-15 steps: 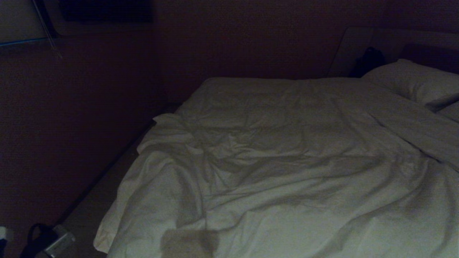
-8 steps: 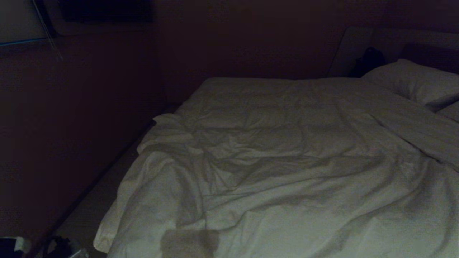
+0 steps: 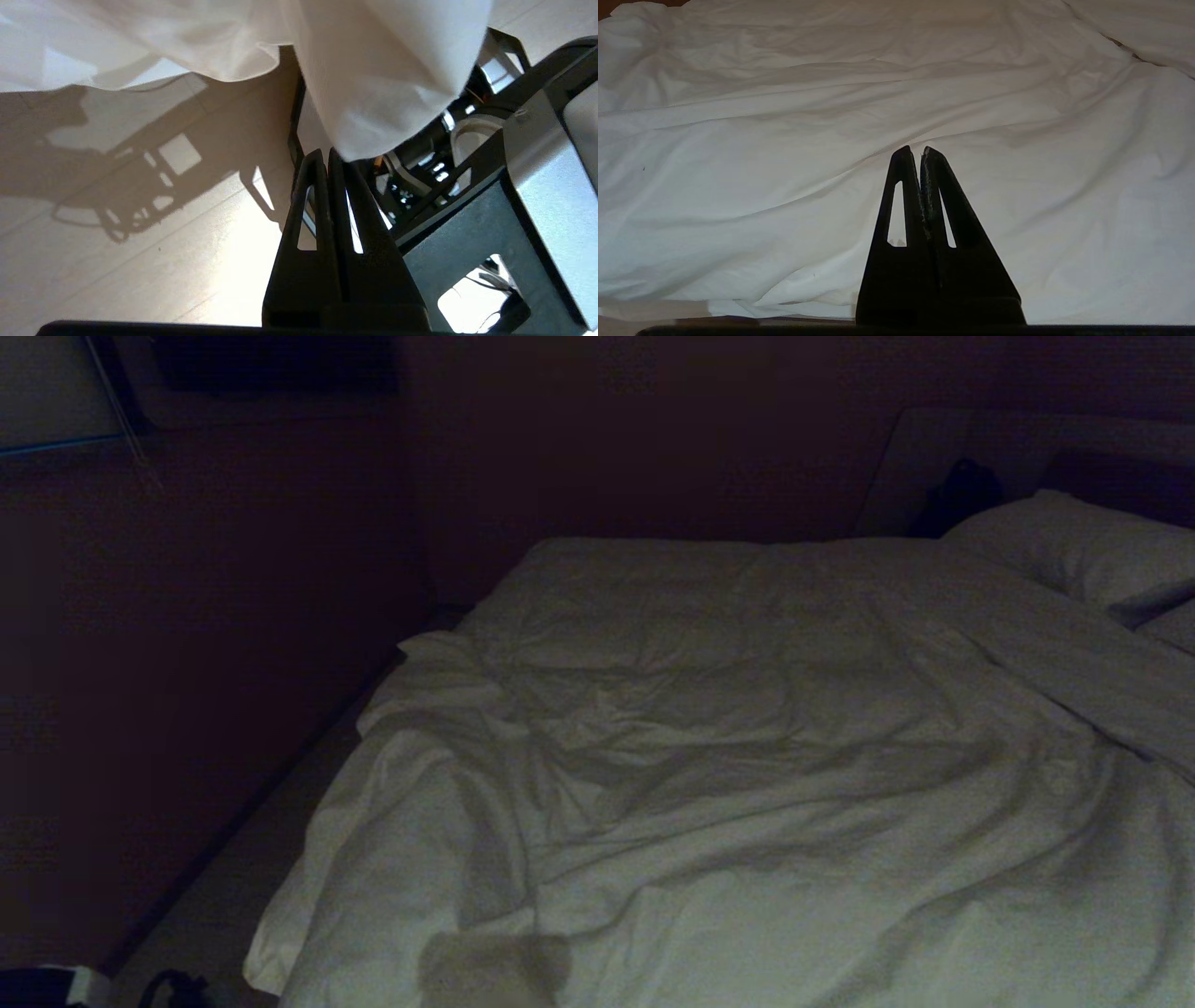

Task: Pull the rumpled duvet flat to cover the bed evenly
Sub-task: Flatten the corners of the folded blanket

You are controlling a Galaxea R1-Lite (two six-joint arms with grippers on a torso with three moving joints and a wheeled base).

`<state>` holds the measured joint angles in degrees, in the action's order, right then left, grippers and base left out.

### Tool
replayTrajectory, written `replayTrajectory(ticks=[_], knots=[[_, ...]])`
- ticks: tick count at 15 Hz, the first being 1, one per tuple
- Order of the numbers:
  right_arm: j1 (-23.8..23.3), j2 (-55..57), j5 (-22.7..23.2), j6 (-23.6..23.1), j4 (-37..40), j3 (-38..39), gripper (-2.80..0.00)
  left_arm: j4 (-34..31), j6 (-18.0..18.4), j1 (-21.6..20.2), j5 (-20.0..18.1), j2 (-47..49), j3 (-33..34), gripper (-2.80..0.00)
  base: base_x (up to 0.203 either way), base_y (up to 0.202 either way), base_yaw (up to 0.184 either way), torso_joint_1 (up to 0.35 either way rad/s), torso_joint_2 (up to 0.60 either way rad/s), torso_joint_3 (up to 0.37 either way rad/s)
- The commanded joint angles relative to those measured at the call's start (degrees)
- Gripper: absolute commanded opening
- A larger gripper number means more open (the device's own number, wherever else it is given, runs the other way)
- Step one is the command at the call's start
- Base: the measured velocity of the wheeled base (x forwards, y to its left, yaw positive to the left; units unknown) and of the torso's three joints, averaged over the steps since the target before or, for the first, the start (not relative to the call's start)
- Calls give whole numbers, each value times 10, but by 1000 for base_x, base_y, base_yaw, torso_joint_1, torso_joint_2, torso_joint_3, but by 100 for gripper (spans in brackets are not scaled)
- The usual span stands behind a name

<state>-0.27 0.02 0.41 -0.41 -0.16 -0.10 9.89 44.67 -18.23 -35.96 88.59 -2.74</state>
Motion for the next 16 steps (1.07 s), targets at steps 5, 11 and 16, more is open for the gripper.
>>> replayTrajectory(ticks=[5,11,16], knots=[[0,1,0,0,0,0,-280,1,-33,31,10,8,-6,-280,0,0,0,0,0,0],[0,1,0,0,0,0,-280,1,-108,69,28,15,-25,-280,0,0,0,0,0,0],[0,1,0,0,0,0,-280,18,-207,124,72,16,-39,-280,0,0,0,0,0,0]])
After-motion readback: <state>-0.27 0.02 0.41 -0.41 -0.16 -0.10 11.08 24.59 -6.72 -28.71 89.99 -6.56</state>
